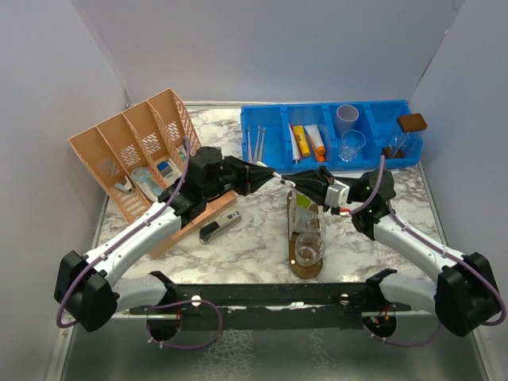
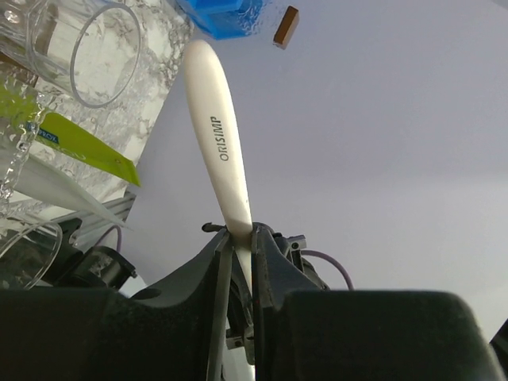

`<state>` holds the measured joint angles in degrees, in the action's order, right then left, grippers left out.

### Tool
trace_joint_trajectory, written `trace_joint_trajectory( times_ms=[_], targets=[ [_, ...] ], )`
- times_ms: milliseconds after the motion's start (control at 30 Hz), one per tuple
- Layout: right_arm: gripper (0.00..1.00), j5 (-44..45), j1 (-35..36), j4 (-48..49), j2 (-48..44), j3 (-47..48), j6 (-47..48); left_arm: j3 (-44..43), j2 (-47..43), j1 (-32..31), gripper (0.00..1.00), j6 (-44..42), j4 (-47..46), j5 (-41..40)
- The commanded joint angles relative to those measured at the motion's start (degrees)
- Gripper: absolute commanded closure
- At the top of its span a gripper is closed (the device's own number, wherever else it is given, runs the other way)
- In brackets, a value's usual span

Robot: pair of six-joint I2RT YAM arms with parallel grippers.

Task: Prepare toiletry sets of a toothbrush and toothpaste on the tray
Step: Pick up the toothbrush from the center of the board.

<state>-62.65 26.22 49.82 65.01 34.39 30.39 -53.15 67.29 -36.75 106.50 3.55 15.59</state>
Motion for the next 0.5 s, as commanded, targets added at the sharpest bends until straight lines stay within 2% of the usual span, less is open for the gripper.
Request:
trace_joint_trajectory(
  times_ms=[0,100,167,267,400,467],
  targets=[
    [0.99,6.64,0.41,-0.15,-1.4,0.53,-7.33,1.11,-1.79,0.17,0.66,-0.75,-1.92,0.37],
    [0.99,16.22,0.41,-6.1,-4.81,1.02,-12.99,1.5,-3.21,0.15,0.32,-4.03,-0.5,-2.47],
    [0.99,25.02,0.37,-11.13,-7.82,1.89,-18.71,1.25,-4.16,0.39,0.18,-7.82,1.5,-5.0],
    [0.99,40.79,0.35,-23.77,-12.78,5.01,-28.17,0.7,-5.03,1.07,0.08,-15.31,4.79,-8.22],
    [0.99,61.33,0.34,-54.93,-15.45,16.34,-35.51,1.48,-5.23,2.12,0.03,-25.83,5.68,-10.58],
    [0.99,67.31,0.38,-65.01,-15.99,20.64,-37.25,2.62,-5.46,2.5,0.03,-30.38,4.66,-10.82]
  ],
)
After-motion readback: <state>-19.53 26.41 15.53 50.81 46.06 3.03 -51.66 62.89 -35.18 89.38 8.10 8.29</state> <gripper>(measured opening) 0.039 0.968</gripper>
